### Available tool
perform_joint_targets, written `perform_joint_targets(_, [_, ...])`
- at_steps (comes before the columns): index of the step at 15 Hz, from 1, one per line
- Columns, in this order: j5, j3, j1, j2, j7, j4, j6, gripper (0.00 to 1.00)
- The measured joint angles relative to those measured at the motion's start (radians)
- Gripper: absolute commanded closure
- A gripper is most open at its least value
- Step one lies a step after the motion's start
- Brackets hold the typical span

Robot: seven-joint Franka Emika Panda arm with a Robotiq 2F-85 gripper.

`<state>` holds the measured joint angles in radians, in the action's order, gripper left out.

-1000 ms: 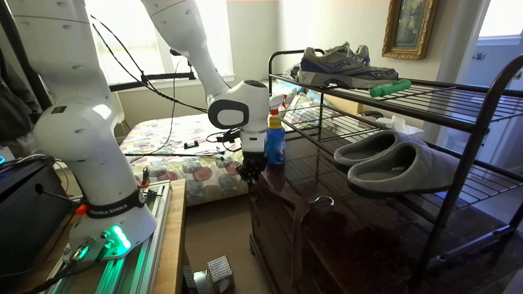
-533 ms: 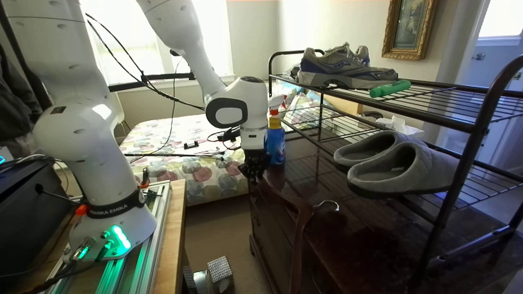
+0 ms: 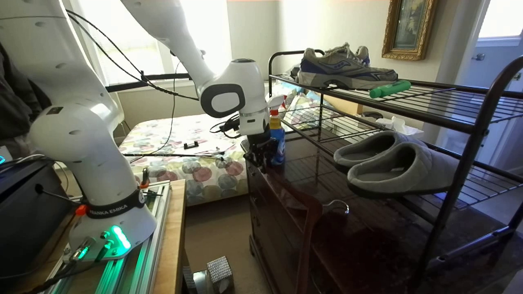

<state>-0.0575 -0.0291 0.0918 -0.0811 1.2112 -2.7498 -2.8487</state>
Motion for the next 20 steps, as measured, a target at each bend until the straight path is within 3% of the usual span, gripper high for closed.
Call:
perform_joint_targets(4, [-0.061,-0.01,0.0,-0.062,-0.05,0.009,0.062,0.93])
perform_joint_targets(7, [-0.135,-0.009,0.0,-0.143,-0.141,0.009,0.227,0.93])
perform_joint_targets(12, [-0.123,-0.01,-0.053,-0.328,-0.173,0.009,0.528,0.93])
perform_joint_targets(20, [-0.107,-0.011,-0.144,-0.672,-0.216,0.009,0.824,0.93])
